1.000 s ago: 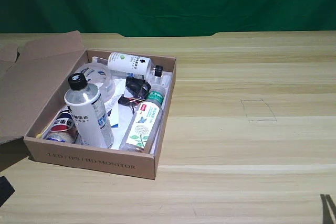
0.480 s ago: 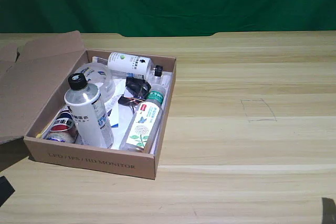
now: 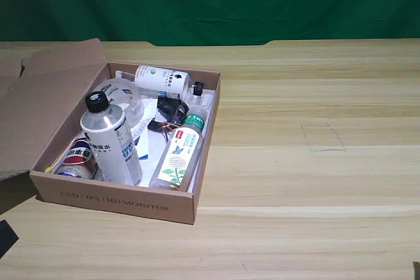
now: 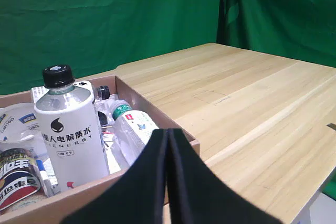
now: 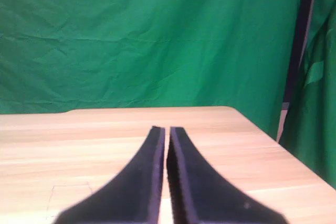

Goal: Place the white bottle into the box.

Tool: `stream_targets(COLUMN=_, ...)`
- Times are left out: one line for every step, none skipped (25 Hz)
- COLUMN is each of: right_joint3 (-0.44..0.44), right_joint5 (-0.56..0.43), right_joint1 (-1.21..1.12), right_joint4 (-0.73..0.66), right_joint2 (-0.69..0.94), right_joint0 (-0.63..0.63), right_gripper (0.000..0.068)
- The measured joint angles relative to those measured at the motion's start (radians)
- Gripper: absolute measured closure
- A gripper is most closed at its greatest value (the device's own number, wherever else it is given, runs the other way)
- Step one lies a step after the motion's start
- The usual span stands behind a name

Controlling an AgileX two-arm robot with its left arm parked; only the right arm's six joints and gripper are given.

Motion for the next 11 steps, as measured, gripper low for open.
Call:
stream_targets(right_joint3=-0.003, right_joint5=0.001, right_joint1=0.0, right_joint4=-0.007, right_joint2=0.006, right_joint0=0.0, right_gripper=0.068)
stream_targets(right_joint3=-0.004, right_joint5=0.001, right_joint1=0.0, right_joint4=-0.008, right_joint2=0.008, right_joint0=0.0, right_gripper=0.068)
stream_targets(right_joint3=-0.007, right_joint5=0.001, right_joint1=0.0, right_joint4=-0.009, right_joint2=0.009, right_joint0=0.0, right_gripper=0.068)
stream_targets(right_joint3=-0.015, right_joint5=0.001, right_joint1=0.0, right_joint4=-0.009, right_joint2=0.013, right_joint0=0.0, right_gripper=0.068)
stream_targets(right_joint3=-0.025, right_joint5=0.001, right_joint1=0.0, right_joint4=-0.012, right_joint2=0.017, right_joint0=0.0, right_gripper=0.068)
stream_targets(right_joint3=-0.044, right_joint5=0.001, right_joint1=0.0, right_joint4=-0.02, right_joint2=0.025, right_joint0=0.0, right_gripper=0.068)
stream_targets(right_joint3=-0.053, right_joint5=0.001, right_joint1=0.0, right_joint4=-0.024, right_joint2=0.03, right_joint0=0.0, right_gripper=0.068)
stream_targets(right_joint3=-0.058, right_joint5=0.001, right_joint1=0.0, right_joint4=-0.028, right_joint2=0.031, right_joint0=0.0, right_gripper=0.068)
stream_targets(right_joint3=-0.063, right_joint5=0.002, right_joint1=0.0, right_joint4=-0.029, right_joint2=0.031, right_joint0=0.0, right_gripper=0.068)
stream_targets(right_joint3=-0.063, right_joint5=0.006, right_joint1=0.0, right_joint4=-0.031, right_joint2=0.031, right_joint0=0.0, right_gripper=0.068)
stream_targets(right_joint3=-0.063, right_joint5=0.018, right_joint1=0.0, right_joint4=-0.04, right_joint2=0.031, right_joint0=0.0, right_gripper=0.068)
